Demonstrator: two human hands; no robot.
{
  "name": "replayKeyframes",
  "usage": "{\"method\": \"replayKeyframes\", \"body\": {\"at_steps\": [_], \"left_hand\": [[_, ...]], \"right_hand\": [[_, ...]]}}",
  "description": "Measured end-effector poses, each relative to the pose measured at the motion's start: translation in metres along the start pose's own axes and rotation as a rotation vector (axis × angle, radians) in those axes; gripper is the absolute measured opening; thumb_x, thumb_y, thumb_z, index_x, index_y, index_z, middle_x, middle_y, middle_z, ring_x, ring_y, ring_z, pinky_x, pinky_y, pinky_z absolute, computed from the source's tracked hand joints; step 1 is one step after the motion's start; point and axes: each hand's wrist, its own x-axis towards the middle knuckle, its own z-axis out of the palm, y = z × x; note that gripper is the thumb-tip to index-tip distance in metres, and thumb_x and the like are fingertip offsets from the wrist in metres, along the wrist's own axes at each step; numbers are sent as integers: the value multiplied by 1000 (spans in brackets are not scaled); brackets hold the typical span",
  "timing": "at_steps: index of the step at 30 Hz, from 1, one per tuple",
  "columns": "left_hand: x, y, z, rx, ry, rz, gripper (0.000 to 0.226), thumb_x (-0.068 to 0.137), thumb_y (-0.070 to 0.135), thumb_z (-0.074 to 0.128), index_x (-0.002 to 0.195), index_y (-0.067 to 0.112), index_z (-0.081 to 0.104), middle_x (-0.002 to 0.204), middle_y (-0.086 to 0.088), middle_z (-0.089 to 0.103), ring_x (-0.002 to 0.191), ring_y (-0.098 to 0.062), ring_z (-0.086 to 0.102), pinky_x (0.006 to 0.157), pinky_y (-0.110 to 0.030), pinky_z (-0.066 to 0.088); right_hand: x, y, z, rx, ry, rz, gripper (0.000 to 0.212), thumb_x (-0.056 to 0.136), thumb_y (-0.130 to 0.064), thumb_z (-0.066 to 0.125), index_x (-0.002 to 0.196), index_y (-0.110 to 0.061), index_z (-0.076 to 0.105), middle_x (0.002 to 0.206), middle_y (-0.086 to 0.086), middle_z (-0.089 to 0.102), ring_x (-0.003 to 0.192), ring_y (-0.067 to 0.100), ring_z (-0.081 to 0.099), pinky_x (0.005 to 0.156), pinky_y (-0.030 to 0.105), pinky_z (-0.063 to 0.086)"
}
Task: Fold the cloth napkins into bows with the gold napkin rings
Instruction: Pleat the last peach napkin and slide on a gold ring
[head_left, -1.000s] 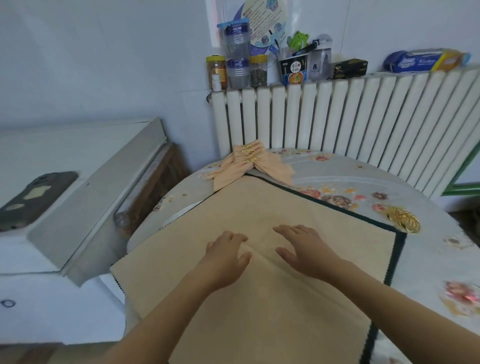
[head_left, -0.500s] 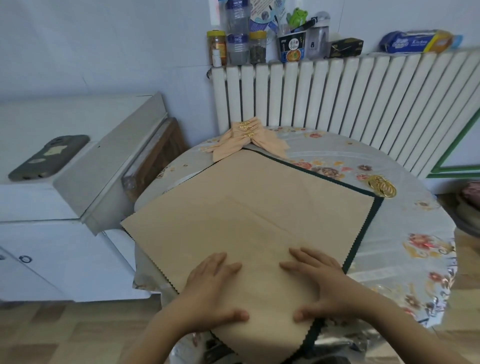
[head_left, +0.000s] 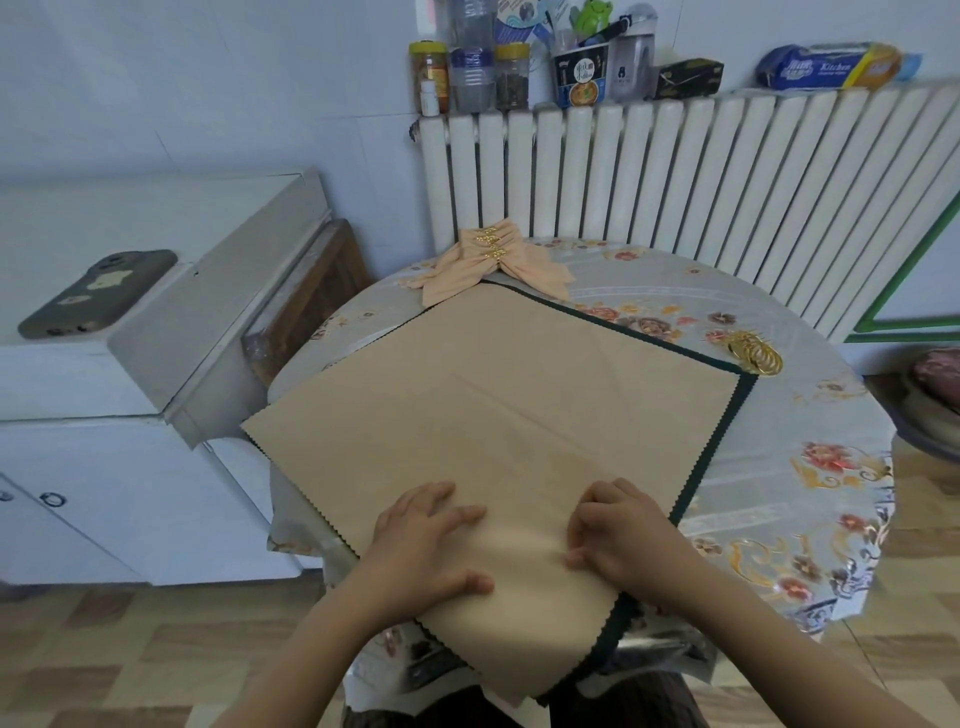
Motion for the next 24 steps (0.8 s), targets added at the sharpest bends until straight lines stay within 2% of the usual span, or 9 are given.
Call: {"method": "replayKeyframes", "body": {"at_steps": [4,7,11,14,17,19,20,22,24], "left_hand": [[-3,2,-1,-44,-16,4,99,44,85,34,136,49,35,153,10,15,141,-11,9,113,-30,8],[-5,3,-3,-73,-33,25,82,60,78,56,134,48,39,152,11,18,142,-11,9,114,-34,10],[-7,3,-6,-98,-32,37,60,75,59,66,130,45,46,151,12,21,141,-9,12,116,-36,13],[-6,6,-10,-92,-35,35,58,75,60,65,128,41,49,146,13,28,138,-8,18,114,-37,17],[2,8,-10,-43,92,10,42,81,48,65,119,31,56,122,14,46,119,-9,40,100,-31,32],[9,6,-12,-59,231,-12,15,87,34,59,98,25,63,97,11,53,97,-13,52,80,-26,38],[13,3,-14,-61,284,-31,11,90,32,57,89,23,63,87,9,54,88,-14,53,71,-26,37],[18,-3,-18,-80,322,-68,22,92,29,54,73,21,57,71,8,52,75,-15,51,62,-28,35],[22,-8,-23,-93,322,-77,31,93,29,52,64,19,50,63,5,49,68,-17,50,60,-29,35]], "right_hand": [[1,-8,-4,-84,-69,-59,13,89,-34,60,89,-21,63,84,-21,39,97,10,40,82,21,35],[7,-16,-11,-167,-163,-53,9,92,-32,55,85,-25,55,92,-15,41,101,11,44,79,24,36],[18,-14,-25,-97,-320,17,17,90,-24,56,75,-25,48,85,-15,42,87,13,48,75,25,38],[25,-12,-32,-38,-259,71,20,94,-25,52,75,-27,45,82,-16,43,82,11,46,73,24,35],[32,-12,-35,98,-28,169,10,97,-26,47,88,-22,48,79,-12,49,76,10,49,66,25,38],[35,-12,-35,107,41,171,8,96,-28,49,90,-23,48,78,-12,51,77,13,51,66,26,39],[35,-12,-35,109,42,166,8,94,-31,52,91,-24,48,80,-11,52,79,13,52,67,27,39],[32,-10,-36,115,-2,171,11,90,-37,58,93,-29,51,83,-11,54,80,11,53,68,25,40],[30,-4,-38,63,-34,165,12,89,-38,58,82,-30,54,80,-9,56,79,12,54,66,23,39]]}}
